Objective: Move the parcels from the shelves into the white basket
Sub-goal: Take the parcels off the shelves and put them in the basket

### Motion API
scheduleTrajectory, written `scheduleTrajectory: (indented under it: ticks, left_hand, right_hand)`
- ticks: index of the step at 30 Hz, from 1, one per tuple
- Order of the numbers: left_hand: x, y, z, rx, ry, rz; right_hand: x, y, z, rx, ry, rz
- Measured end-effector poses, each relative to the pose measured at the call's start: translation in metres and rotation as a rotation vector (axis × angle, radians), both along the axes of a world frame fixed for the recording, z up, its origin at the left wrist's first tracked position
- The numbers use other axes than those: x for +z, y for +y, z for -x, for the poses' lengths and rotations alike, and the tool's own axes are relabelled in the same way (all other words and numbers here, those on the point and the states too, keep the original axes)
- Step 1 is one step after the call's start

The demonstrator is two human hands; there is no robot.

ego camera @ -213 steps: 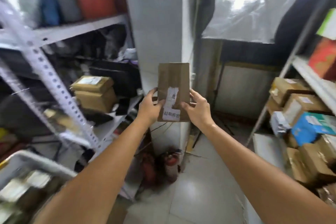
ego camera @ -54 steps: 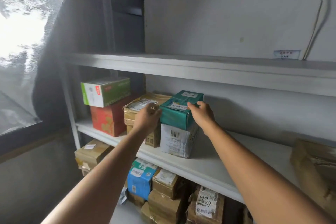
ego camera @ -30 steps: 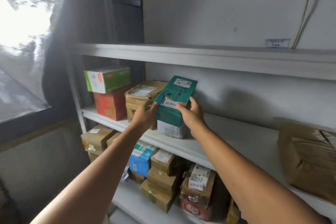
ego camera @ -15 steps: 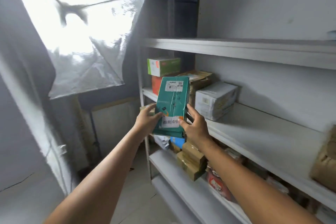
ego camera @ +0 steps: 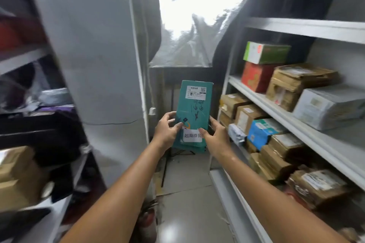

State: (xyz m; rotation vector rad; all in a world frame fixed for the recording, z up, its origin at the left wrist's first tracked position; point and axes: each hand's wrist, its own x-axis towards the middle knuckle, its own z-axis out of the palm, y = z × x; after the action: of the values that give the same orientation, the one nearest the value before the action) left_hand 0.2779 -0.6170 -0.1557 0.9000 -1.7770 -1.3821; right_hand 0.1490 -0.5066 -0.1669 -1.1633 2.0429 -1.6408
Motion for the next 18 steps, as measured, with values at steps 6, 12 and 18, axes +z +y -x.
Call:
scheduleTrajectory:
  ticks: [6,12,18]
  left_hand:
    - [-0.011,0.013,-0.069,0.266,-0.077,-0.029]
    - [-0.043,0.078,-0.125,0.586,-0.189,0.043]
    - [-0.075,0.174,-0.186,0.85,-0.267,-0.015]
  right_hand:
    - [-0.019,-0.012,-0.053,0.257,-0.076,0.007]
    - [-0.042,0.009,-0.088,0.58,-0.099,-0.031]
    - [-0.069,0.056,-0.142,0.838,0.02,-0.122]
